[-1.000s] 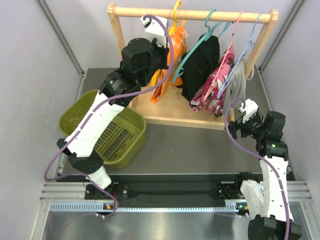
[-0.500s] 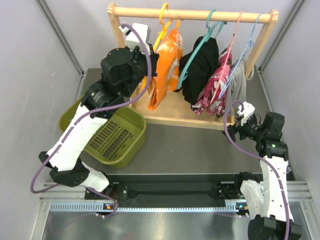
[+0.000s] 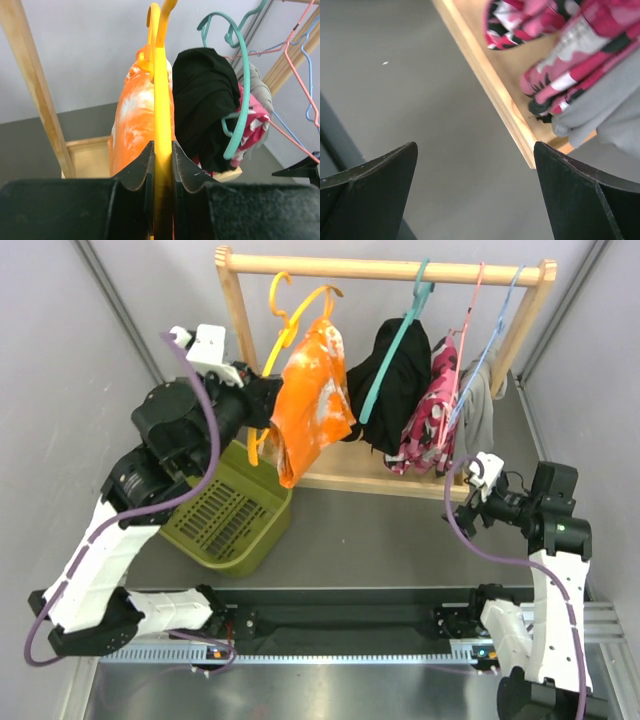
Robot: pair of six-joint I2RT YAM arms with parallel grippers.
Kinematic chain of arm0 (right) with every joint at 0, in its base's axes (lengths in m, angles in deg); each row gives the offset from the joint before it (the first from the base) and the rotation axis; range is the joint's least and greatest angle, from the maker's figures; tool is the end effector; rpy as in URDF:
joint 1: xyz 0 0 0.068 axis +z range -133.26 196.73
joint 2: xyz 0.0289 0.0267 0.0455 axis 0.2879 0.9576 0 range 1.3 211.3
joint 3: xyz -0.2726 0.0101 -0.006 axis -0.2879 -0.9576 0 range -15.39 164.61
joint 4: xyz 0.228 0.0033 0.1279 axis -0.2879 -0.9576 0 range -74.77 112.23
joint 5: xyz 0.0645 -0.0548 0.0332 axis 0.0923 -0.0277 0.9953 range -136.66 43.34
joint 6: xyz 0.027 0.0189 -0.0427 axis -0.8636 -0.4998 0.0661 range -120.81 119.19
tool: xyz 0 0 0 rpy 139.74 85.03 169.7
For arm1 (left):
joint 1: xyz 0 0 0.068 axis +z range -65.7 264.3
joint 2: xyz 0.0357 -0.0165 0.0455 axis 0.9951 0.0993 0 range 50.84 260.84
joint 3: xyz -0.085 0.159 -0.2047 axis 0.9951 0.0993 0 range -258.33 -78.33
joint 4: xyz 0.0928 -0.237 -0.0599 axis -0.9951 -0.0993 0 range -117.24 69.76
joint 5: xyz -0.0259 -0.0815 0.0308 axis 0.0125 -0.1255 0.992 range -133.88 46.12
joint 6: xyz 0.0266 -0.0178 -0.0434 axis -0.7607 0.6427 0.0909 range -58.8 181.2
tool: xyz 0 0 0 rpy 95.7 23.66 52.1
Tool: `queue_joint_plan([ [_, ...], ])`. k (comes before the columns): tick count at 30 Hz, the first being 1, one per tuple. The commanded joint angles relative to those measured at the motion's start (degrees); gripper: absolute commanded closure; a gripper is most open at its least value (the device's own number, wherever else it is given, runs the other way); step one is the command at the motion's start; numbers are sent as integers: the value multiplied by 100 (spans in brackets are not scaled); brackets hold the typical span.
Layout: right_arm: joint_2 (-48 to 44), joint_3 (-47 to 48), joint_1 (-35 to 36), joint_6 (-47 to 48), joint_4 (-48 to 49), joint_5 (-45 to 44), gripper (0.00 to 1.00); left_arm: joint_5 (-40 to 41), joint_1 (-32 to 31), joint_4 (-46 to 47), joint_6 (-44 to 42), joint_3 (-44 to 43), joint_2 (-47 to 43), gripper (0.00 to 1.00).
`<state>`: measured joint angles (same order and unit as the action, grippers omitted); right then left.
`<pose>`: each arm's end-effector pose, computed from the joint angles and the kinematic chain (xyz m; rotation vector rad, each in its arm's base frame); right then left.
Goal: Remove the trousers from the hanger
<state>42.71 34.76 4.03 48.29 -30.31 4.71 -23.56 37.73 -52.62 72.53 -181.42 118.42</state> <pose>0.1275 -0.0003 0.3181 -1.0133 1.7696 0.3867 0.1404 -0.1303 0.5545 0.1856 1.5325 -0.5377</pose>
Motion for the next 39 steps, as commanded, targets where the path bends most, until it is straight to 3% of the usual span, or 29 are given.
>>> queue_joint_plan([
  [1, 95, 565, 189, 1057, -1109, 575, 0, -203, -19, 1067, 404, 165, -708, 100],
  [3, 148, 793, 400, 1180, -1355, 532, 0, -274, -10, 1085, 545, 419, -859, 100],
  [16, 703, 1691, 3500, 820, -1436, -1322, 0, -555, -19, 1023, 1414, 1273, -1606, 100],
  [21, 587, 1919, 4793, 75, -304, -2068, 0, -476, -10, 1225, 1661, 2010, -1984, 100],
  [25, 1227, 2332, 6285, -611, 287, -3070, 0, -555, -19, 1287, 1986, 2345, -2204, 100],
  [30, 2028, 2788, 7238, -1033, 858, -3968, 0, -503, -19, 1436, 2382, 2766, -2406, 100],
  [32, 2380, 2903, 7571, -1296, 1507, -4370, 0, -371, -19, 1532, 2566, 2899, -2512, 100],
  [35, 2828, 3035, 8204, -1973, 2754, -6184, 0, -213, -19, 1629, 2777, 3101, -2608, 100],
  [39, 3320, 3281, 8855, -2369, 3538, -7044, 0, 94, -19, 1910, 3085, 3400, -2740, 100],
])
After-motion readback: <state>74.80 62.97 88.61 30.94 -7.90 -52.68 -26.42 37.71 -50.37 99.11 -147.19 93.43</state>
